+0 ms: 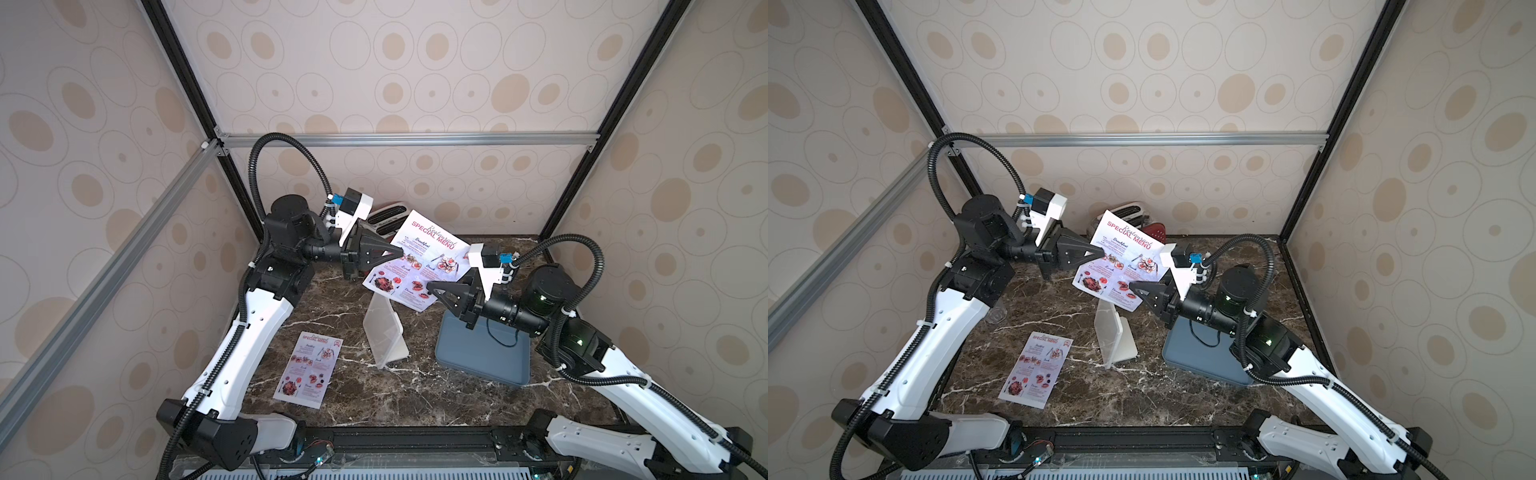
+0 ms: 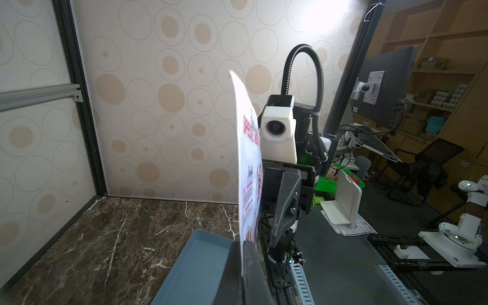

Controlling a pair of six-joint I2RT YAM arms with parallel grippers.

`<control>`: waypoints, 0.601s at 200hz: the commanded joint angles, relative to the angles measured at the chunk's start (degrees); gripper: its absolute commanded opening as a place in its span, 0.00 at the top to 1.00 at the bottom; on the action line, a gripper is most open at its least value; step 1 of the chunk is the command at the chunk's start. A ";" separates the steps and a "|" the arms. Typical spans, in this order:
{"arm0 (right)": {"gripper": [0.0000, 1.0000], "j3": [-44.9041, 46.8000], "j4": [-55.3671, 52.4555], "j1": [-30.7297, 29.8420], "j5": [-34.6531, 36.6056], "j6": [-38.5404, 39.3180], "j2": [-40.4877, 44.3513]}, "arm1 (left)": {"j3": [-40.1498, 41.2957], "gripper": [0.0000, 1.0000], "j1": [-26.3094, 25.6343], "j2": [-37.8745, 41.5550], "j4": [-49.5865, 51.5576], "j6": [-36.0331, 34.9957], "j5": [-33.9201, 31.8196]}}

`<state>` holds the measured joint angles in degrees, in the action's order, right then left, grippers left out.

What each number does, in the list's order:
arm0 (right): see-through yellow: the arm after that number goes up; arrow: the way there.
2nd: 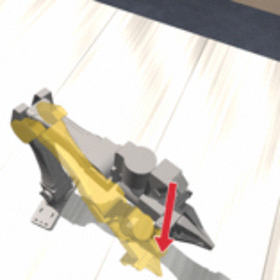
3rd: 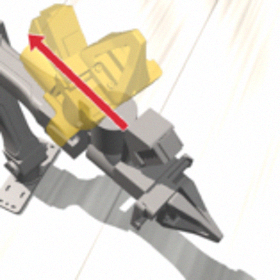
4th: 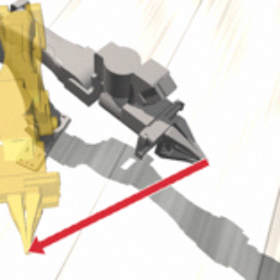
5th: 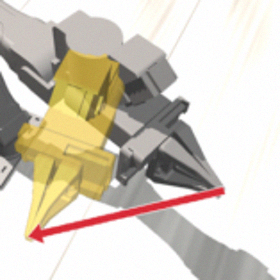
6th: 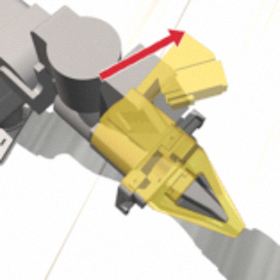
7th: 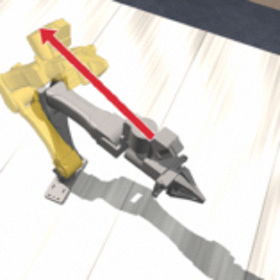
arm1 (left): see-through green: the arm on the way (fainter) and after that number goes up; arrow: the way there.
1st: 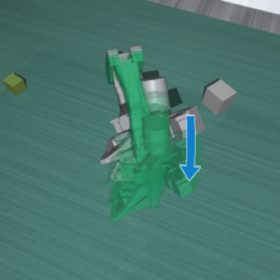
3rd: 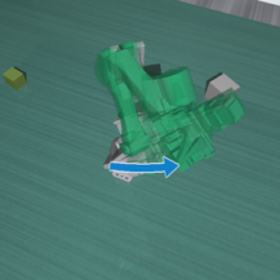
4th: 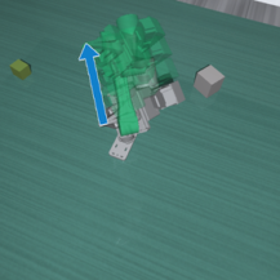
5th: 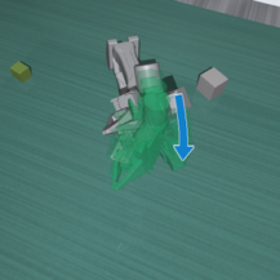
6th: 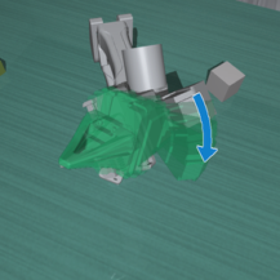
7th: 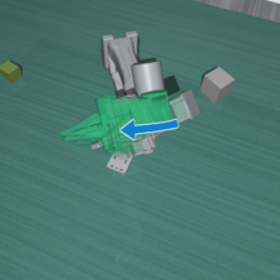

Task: Replace the menus in the menu holders
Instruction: Adjust the menu.

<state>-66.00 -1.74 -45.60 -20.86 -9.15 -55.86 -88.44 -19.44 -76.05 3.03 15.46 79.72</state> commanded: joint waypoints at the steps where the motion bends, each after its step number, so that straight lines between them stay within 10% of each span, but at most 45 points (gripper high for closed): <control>1: 0.83 -1.37 2.31 -0.11 -0.85 -0.02 -0.37 | -1.20 1.00 -0.01 1.17 -0.24 0.54 0.43; 37: 1.00 -1.31 1.75 -0.12 -0.72 0.56 -0.51 | -0.36 0.98 0.01 1.47 0.74 0.67 -0.80; 64: 1.00 -1.19 -2.02 -0.27 4.67 1.01 -0.44 | 4.25 0.01 -0.05 5.09 2.38 -1.58 -14.82; 120: 1.00 -0.96 -5.07 -7.28 11.58 -3.54 -4.51 | 22.27 0.01 -0.04 22.60 7.34 12.93 -79.12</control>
<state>-66.94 -7.38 -49.25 -11.44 -9.61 -59.22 -67.99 -19.57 -58.74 4.51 19.70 35.24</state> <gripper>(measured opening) 0.044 0.993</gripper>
